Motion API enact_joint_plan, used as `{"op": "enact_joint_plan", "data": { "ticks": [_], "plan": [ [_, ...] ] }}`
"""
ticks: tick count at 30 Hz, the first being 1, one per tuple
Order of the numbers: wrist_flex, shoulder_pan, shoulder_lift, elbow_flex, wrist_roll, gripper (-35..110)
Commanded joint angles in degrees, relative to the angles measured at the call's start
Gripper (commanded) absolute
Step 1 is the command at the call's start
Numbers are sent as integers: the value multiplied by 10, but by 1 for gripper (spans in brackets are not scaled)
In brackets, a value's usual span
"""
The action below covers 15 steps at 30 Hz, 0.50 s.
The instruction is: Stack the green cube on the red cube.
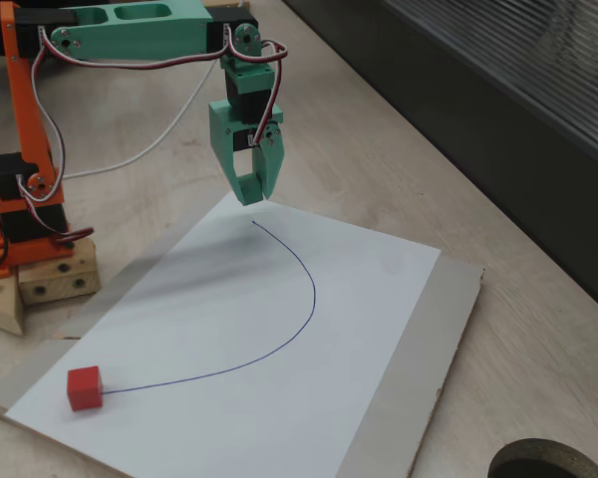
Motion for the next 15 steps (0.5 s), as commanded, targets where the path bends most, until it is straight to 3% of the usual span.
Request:
{"op": "enact_joint_plan", "data": {
  "ticks": [1, 15],
  "plan": [
    [4, -9, 9, 9, 4, 14],
    [4, -8, 8, 7, 4, 14]
  ]
}}
